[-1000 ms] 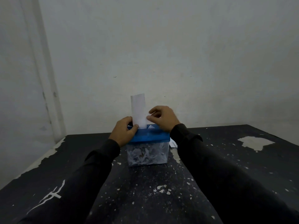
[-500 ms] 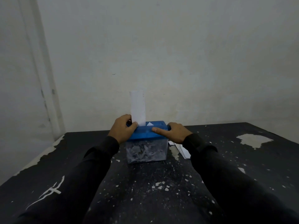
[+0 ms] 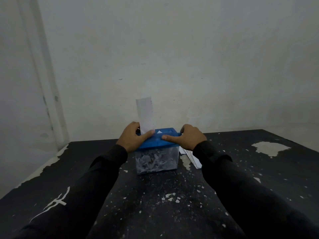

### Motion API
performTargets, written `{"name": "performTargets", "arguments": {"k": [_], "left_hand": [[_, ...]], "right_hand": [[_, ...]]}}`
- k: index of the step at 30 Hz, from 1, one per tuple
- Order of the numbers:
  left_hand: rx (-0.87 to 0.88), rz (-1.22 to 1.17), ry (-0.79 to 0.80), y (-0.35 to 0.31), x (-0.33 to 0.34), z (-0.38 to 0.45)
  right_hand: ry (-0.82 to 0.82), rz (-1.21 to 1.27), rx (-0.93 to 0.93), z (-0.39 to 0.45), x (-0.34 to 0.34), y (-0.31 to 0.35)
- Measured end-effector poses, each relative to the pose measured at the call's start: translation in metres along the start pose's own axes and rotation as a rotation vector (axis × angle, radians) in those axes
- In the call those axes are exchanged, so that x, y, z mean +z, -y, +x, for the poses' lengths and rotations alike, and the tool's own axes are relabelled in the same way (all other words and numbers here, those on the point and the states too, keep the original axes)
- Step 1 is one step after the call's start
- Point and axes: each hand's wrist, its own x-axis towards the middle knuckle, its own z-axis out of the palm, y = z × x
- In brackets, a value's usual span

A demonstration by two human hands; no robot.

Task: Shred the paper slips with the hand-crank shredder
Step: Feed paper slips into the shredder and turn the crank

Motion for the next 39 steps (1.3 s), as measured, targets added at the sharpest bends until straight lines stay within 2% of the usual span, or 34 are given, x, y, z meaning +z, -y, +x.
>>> {"name": "performTargets", "arguments": {"k": [3, 5, 7, 10, 13, 16, 18, 20, 22, 24, 26, 27, 30, 33, 39], "left_hand": [[-0.079, -0.1, 0.159, 0.002, -0.003, 0.001], [-0.144, -0.128, 0.261, -0.001, -0.006, 0.005], [-0.178, -0.145, 0.299, -0.004, -0.007, 0.009], [-0.195, -0.176, 0.302, -0.003, -0.006, 0.009], [-0.189, -0.166, 0.302, 0.0, -0.007, 0.01], [-0.186, -0.174, 0.291, -0.002, -0.006, 0.008], [-0.182, -0.177, 0.286, -0.004, -0.005, 0.008], [-0.174, -0.18, 0.291, -0.006, -0.004, 0.007], [-0.16, -0.182, 0.279, -0.004, -0.003, 0.007], [-0.131, -0.179, 0.254, 0.0, -0.004, 0.004], [-0.1, -0.162, 0.221, 0.004, -0.005, 0.002], [-0.099, -0.163, 0.204, 0.006, -0.004, 0.002], [-0.138, -0.181, 0.152, 0.006, -0.002, 0.005], [-0.117, -0.12, 0.145, 0.008, -0.001, 0.006], [-0.078, -0.102, 0.11, 0.004, 0.0, 0.003]], "right_hand": [[0.055, 0.101, -0.001, 0.001, -0.008, -0.004], [0.18, 0.388, 0.03, 0.004, -0.021, -0.015], [0.24, 0.669, 0.036, 0.009, -0.035, -0.025], [0.212, 0.852, -0.036, 0.019, -0.04, -0.027], [0.098, 0.787, -0.025, 0.042, -0.029, -0.023], [-0.012, 0.641, 0.071, 0.065, -0.006, -0.023], [-0.085, 0.421, 0.107, 0.068, 0.013, -0.024], [-0.226, 0.208, 0.013, 0.06, 0.024, -0.017], [-0.308, 0.225, -0.209, 0.051, 0.027, -0.002], [-0.193, 0.258, -0.375, 0.044, 0.025, 0.016], [-0.027, 0.247, -0.411, 0.041, 0.028, 0.03], [-0.008, 0.24, -0.419, 0.043, 0.03, 0.033], [-0.057, 0.26, -0.387, 0.051, 0.036, 0.032], [-0.031, 0.337, -0.362, 0.05, 0.037, 0.029], [-0.007, 0.289, -0.402, 0.046, 0.033, 0.03]]}}
